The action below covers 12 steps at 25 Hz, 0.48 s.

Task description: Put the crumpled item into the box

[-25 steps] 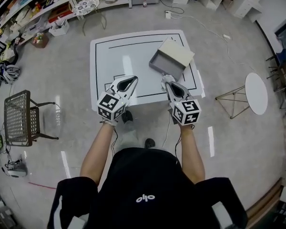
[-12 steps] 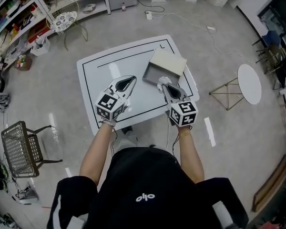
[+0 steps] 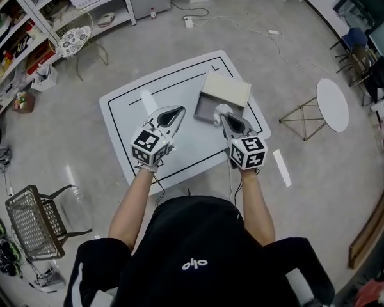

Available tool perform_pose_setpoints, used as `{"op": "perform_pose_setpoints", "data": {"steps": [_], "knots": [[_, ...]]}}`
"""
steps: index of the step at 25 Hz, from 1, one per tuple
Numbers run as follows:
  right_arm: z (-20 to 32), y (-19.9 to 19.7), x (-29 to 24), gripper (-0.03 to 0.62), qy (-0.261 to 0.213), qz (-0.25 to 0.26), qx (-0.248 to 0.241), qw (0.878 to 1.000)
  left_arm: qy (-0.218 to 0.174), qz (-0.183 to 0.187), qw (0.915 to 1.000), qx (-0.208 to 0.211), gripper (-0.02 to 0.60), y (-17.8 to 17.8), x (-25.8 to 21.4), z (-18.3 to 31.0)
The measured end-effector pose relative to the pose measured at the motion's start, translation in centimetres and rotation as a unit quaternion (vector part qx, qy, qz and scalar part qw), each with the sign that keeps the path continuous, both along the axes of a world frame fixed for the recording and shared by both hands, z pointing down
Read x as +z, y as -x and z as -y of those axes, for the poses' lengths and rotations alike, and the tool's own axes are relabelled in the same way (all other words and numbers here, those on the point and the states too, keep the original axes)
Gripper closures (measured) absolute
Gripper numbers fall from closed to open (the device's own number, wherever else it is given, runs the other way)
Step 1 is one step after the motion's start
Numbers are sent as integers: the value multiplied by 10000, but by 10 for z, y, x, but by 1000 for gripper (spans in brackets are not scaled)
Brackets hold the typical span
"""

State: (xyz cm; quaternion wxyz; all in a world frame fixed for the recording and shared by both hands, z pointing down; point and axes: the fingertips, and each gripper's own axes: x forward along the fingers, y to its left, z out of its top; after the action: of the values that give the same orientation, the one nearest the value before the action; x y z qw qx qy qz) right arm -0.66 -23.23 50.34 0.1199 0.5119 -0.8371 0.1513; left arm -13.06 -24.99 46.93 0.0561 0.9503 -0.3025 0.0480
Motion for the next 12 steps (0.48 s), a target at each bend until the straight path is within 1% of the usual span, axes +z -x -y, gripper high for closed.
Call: {"op": "perform_pose_setpoints", "data": {"steps": [6, 12], "knots": [[12, 1, 8, 563, 73, -3, 219, 9997, 122, -34, 9997, 191, 574, 2, 9, 15], [28, -5, 14, 563, 139, -13, 264, 9996, 202, -22, 9994, 275, 574, -6, 13, 28]]}}
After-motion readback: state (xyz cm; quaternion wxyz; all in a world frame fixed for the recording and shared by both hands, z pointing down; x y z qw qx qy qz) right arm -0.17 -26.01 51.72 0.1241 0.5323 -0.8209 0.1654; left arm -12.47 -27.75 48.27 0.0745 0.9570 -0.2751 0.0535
